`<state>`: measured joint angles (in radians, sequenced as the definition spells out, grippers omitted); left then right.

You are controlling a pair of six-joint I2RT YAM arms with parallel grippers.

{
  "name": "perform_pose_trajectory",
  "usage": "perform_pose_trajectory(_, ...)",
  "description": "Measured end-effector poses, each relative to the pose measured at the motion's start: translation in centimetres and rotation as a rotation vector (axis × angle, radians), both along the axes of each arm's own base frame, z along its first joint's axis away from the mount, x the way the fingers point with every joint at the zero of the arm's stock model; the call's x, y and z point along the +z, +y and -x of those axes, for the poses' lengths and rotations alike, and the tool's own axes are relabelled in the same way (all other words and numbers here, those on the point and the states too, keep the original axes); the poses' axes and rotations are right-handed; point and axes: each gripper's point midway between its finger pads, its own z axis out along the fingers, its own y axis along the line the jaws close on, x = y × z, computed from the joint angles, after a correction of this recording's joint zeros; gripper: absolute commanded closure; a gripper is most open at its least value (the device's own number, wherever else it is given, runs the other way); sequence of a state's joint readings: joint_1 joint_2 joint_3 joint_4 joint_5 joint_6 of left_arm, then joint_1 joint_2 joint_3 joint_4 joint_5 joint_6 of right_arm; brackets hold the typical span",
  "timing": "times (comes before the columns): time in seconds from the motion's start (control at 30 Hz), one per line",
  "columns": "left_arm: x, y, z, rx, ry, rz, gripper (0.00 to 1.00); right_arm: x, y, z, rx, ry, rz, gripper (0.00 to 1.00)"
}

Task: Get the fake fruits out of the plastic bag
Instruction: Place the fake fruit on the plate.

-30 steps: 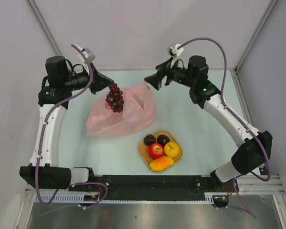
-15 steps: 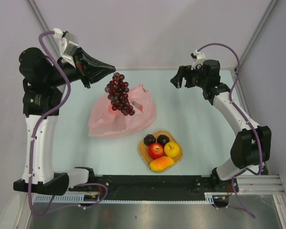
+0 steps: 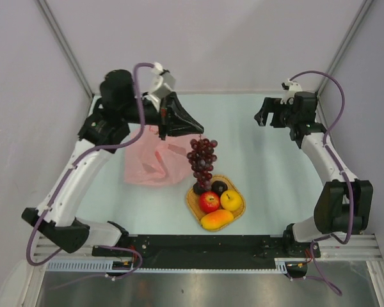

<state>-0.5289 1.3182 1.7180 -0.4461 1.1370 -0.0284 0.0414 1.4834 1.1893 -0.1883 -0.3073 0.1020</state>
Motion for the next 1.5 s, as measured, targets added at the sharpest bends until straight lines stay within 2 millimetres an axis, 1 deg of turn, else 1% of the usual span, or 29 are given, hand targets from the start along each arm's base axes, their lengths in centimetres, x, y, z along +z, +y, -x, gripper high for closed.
perform_pose_trajectory(0.13,-5.5,-2.3,-1.3,-0.027,0.113,-0.096,1.00,0.8,-0.4,1.4,-0.005,-0.029,-0.001,0.00)
perform_pose_trajectory(0.2,-7.7,-3.4,-1.5,-0.044,0.150,-0.141,1.00,1.0,-0.8,2.3,-0.010,-0.039,-0.004,0.00)
perform_pose_trajectory(0.27,-9.3,-4.2,-1.3,-0.061,0.163,-0.172,1.00,1.0,-1.4,3.1,-0.022,-0.047,-0.007,0.00)
perform_pose_trajectory(0.33,-10.8,-4.9,-0.5,-0.085,0.166,-0.201,1.00,0.8,-2.2,3.8,-0.041,-0.050,-0.009,0.00)
perform_pose_trajectory(0.4,-11.9,-5.3,0.4,-0.111,0.168,-0.220,1.00,0.5,-3.0,4.3,-0.062,-0.047,-0.011,0.00)
perform_pose_trajectory(0.6,-15.4,-5.4,2.4,-0.149,0.204,-0.284,1.00,-0.7,-4.6,5.5,-0.104,-0.037,-0.018,0.00)
perform_pose_trajectory(0.7,-16.0,-5.3,3.1,-0.163,0.210,-0.299,1.00,-1.5,-5.1,5.9,-0.125,-0.025,-0.049,0.00)
perform_pose_trajectory(0.87,-16.1,-5.4,4.4,-0.193,0.200,-0.299,1.00,-2.0,-6.9,6.1,-0.183,-0.007,-0.078,0.00)
perform_pose_trajectory(1.03,-16.7,-5.8,5.2,-0.218,0.201,-0.300,1.00,-2.4,-7.2,6.6,-0.196,-0.010,-0.087,0.00)
perform_pose_trajectory(1.2,-17.3,-6.4,4.8,-0.225,0.220,-0.301,1.00,-2.9,-7.0,6.9,-0.194,-0.002,-0.101,0.00)
perform_pose_trajectory(1.5,-18.6,-7.1,4.1,-0.228,0.254,-0.321,1.00,-2.6,-7.7,7.0,-0.210,-0.013,-0.102,0.00)
